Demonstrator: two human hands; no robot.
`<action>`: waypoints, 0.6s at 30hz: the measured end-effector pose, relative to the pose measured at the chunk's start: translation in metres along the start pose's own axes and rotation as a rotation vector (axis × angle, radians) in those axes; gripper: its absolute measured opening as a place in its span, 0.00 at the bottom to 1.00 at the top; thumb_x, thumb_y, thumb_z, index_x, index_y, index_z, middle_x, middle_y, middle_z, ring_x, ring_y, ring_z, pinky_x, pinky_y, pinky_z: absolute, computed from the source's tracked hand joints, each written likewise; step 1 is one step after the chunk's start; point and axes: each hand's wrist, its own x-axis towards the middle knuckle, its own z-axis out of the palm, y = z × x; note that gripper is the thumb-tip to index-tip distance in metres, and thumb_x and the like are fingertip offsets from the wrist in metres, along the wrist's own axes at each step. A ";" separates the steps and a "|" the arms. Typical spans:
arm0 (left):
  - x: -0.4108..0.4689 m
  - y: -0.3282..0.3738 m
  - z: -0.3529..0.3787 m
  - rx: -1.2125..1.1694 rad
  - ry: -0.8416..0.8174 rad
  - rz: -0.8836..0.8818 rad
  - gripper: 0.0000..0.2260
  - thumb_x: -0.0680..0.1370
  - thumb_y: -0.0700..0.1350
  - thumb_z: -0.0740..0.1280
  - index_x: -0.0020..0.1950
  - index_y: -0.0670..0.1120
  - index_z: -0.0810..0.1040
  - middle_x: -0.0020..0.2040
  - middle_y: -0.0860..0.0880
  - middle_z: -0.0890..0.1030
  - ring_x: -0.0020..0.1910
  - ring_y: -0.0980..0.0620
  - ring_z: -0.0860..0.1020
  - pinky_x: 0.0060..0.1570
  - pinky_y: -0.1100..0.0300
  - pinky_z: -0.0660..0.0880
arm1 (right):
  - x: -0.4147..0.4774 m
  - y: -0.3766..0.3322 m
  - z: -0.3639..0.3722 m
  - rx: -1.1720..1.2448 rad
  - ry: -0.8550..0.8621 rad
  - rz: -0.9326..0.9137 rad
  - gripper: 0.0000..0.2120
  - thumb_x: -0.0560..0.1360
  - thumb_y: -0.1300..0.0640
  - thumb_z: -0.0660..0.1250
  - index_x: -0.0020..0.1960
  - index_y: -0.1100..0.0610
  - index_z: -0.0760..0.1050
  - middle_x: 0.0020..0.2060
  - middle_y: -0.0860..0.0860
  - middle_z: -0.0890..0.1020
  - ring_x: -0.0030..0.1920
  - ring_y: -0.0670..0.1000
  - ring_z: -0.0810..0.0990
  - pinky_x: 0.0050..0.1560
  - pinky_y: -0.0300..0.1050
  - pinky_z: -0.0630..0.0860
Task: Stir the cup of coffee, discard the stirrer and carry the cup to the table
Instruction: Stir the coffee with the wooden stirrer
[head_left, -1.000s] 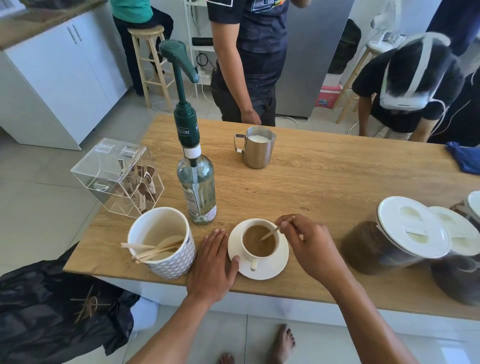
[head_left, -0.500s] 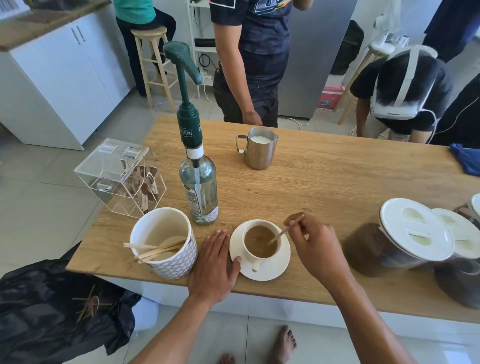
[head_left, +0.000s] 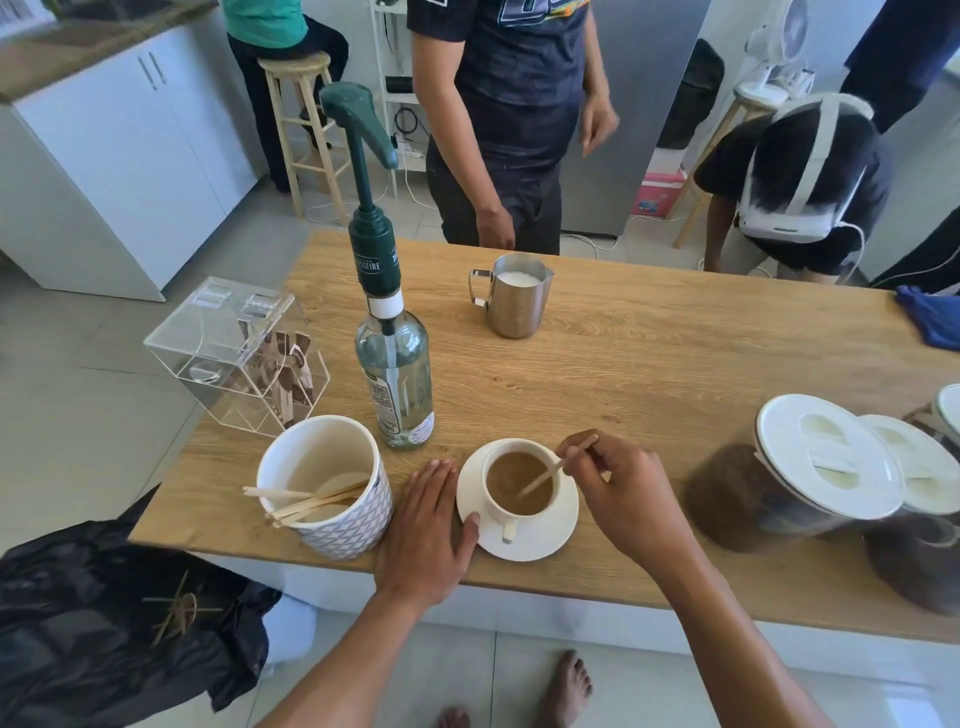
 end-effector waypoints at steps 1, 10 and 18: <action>0.000 0.000 0.000 0.000 -0.002 0.000 0.27 0.82 0.57 0.53 0.75 0.41 0.67 0.76 0.46 0.68 0.77 0.49 0.61 0.76 0.52 0.54 | 0.000 0.001 -0.001 -0.015 0.014 0.016 0.09 0.78 0.60 0.65 0.43 0.53 0.81 0.36 0.41 0.83 0.37 0.47 0.79 0.36 0.41 0.75; 0.001 0.001 0.000 0.002 0.002 0.000 0.27 0.81 0.57 0.54 0.75 0.41 0.67 0.75 0.45 0.68 0.76 0.49 0.61 0.77 0.54 0.52 | -0.002 0.001 0.000 -0.017 -0.008 0.035 0.08 0.78 0.59 0.65 0.42 0.51 0.80 0.36 0.45 0.84 0.37 0.47 0.80 0.40 0.46 0.77; 0.001 0.000 0.000 0.002 0.000 0.005 0.27 0.82 0.56 0.54 0.75 0.42 0.67 0.75 0.45 0.68 0.76 0.49 0.62 0.76 0.52 0.54 | -0.002 0.000 0.001 0.044 -0.008 0.037 0.10 0.78 0.60 0.66 0.41 0.49 0.81 0.39 0.41 0.85 0.39 0.44 0.81 0.40 0.40 0.77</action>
